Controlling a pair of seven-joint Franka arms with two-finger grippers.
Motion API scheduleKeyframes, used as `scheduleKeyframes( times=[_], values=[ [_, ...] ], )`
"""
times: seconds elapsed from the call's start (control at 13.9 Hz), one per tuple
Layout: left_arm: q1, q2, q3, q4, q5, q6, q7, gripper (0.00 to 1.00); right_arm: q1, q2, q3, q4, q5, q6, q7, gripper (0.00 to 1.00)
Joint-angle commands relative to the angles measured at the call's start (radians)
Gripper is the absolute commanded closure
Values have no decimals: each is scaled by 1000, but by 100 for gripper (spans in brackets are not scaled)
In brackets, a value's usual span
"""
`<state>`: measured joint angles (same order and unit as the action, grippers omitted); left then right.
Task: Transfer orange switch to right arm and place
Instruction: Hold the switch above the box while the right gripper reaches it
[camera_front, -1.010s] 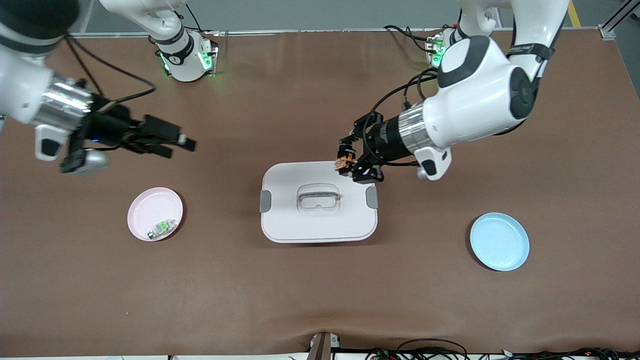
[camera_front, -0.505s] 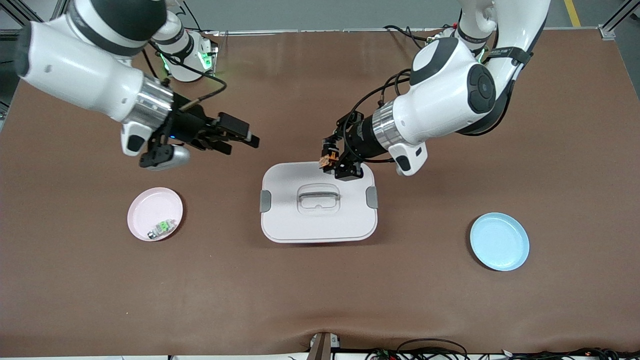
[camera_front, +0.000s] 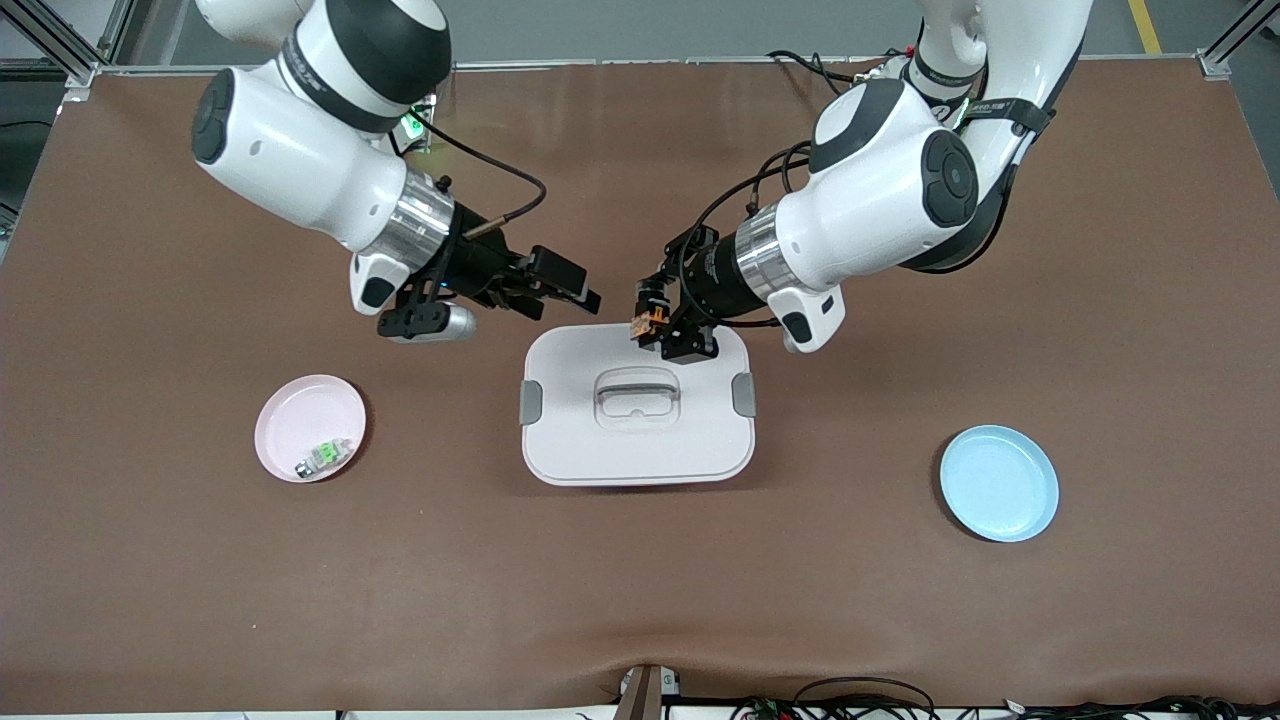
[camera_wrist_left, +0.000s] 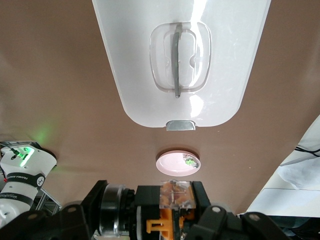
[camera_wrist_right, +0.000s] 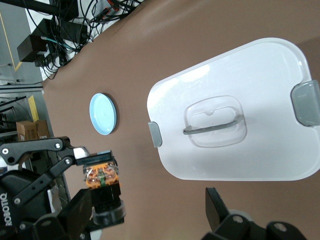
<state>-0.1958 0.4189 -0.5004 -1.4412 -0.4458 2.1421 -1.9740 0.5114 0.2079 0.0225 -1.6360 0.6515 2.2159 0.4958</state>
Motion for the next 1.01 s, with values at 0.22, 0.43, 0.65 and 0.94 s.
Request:
scheduleKeyframes(
  times=[0.22,0.43,0.65,0.94],
  values=[
    [-33,6,5,13,33,33,-34,70,76,36,-12,2,20,132,90,0],
    [-36,6,5,13,36,33,-40,70,102,56,-12,2,20,171,96,0],
    [-34,4,5,13,36,33,-40,70,107,74,-12,2,17,191,86,0],
    [-34,3,5,13,36,33,-40,69,118,84,-12,2,10,212,83,0]
  ],
)
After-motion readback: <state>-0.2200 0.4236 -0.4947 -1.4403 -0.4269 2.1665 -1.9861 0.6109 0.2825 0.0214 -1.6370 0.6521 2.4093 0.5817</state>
